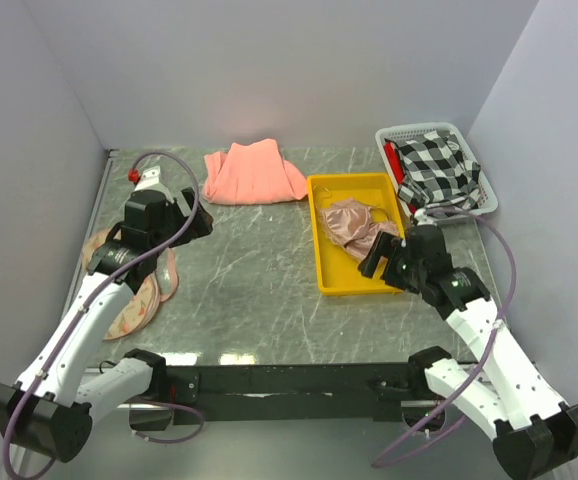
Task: Place the bra in the laundry bag and zip it closed
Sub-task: Move the bin to the center of the board.
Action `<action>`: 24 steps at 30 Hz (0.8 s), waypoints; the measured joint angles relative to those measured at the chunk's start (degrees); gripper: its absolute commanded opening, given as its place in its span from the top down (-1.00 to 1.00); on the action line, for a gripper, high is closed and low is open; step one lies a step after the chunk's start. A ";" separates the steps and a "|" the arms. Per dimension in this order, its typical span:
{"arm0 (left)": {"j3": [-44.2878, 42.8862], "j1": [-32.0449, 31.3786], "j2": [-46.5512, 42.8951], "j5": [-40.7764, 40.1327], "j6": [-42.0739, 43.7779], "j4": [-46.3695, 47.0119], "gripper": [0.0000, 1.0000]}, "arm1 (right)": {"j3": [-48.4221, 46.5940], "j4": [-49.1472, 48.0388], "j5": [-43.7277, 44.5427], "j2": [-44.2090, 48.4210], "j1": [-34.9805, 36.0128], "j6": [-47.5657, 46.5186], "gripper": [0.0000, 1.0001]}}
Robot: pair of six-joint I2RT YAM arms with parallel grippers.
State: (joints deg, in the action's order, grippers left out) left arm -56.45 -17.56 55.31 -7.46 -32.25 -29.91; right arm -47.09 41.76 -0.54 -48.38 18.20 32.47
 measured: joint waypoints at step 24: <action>2.23 0.00 3.78 3.06 0.39 2.78 -0.94 | 10.80 0.39 1.92 -7.58 11.47 13.25 -0.99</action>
State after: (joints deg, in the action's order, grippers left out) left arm -54.22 -17.56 59.09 -4.40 -31.86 -27.14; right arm -36.29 42.15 1.39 -55.96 29.67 45.71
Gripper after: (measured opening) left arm 0.969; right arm 0.996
